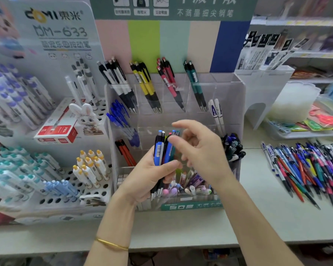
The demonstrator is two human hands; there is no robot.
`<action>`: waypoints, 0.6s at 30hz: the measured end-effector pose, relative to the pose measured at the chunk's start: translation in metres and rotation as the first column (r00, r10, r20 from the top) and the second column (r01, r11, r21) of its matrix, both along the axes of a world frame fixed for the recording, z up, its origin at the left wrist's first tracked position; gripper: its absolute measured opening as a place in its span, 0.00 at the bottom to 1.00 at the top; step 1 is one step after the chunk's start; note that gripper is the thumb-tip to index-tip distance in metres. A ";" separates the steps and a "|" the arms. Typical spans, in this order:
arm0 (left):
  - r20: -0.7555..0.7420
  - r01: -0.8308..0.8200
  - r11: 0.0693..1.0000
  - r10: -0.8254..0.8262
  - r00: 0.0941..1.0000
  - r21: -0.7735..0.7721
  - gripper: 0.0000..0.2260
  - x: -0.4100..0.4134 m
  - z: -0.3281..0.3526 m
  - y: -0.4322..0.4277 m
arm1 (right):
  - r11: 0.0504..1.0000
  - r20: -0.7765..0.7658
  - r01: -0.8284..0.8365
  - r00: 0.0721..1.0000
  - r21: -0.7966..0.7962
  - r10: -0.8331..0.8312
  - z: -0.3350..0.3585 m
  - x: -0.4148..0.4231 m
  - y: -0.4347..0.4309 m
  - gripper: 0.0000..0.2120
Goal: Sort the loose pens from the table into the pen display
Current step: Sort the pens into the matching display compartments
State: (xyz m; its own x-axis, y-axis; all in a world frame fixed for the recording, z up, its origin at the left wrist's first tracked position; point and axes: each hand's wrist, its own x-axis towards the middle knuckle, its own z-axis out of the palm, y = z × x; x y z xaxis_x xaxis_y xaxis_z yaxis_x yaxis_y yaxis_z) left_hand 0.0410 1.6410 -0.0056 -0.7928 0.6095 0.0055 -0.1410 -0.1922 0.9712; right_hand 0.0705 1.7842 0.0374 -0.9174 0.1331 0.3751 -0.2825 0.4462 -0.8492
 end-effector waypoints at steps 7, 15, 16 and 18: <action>0.039 -0.036 0.999 0.036 0.999 0.022 0.07 -0.001 0.007 -0.007 | 0.913 0.076 -0.033 0.995 -0.406 0.070 0.001 -0.008 -0.005 0.06; -0.060 -0.013 0.998 0.009 0.998 -0.063 0.11 -0.007 0.016 -0.014 | 0.912 0.081 -0.117 0.984 -0.394 0.161 0.020 -0.023 -0.008 0.05; -0.095 -0.008 0.996 0.000 0.995 -0.087 0.08 -0.007 0.018 -0.013 | 0.927 0.119 -0.137 0.975 -0.350 0.188 0.021 -0.025 -0.010 0.06; -0.151 -0.052 0.983 0.026 0.988 -0.174 0.09 -0.007 0.021 -0.010 | 0.950 0.174 -0.164 0.961 -0.264 0.214 0.024 -0.029 -0.014 0.06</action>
State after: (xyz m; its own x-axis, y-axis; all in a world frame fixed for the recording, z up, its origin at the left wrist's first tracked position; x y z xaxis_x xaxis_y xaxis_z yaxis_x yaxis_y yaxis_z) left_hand 0.0337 1.6307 0.0152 -0.8144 0.5800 0.0193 0.0109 -0.0178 0.9998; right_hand 0.0414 1.7704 0.0610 -0.9869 0.0147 0.1607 -0.1558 0.1722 -0.9727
